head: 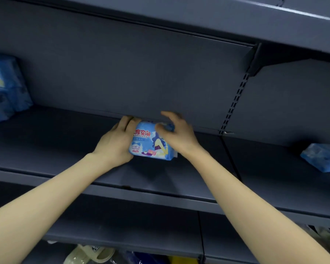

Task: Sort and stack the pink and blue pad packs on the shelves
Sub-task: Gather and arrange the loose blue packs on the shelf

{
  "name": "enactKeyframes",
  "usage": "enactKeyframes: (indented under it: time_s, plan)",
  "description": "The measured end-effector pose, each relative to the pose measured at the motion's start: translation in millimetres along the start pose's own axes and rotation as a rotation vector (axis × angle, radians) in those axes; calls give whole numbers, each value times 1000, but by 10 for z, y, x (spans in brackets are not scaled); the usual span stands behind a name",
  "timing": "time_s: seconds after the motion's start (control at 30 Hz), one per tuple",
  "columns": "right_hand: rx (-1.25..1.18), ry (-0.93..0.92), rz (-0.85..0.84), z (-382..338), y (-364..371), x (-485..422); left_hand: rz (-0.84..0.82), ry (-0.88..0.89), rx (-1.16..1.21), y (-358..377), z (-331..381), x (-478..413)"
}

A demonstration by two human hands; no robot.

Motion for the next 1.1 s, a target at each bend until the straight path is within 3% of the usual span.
enactKeyframes:
  time_s: [0.2,0.47,0.9,1.1]
  plan:
    - [508,-135,-226,-410,385,98,79,-22,-12,-142,-317,162]
    - [769,-144,-223,-682,822,47,108,20,-16,-306,-719,367]
    - [693,-184,-111,-1296,1538,-14,129,131,68,-643,-1511,713]
    - [646,-164,-56,-1549,1896,-99,64,112,352,-827,-1913,890]
Point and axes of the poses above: each hand's wrist, its own x-axis away from the middle knuckle, its own y-axis out of the palm, z = x × y, the point moved 4 cm from there along -x, towards the middle knuckle, and after that the axes turned 10 degrees about -z, right-handed, at the moved point
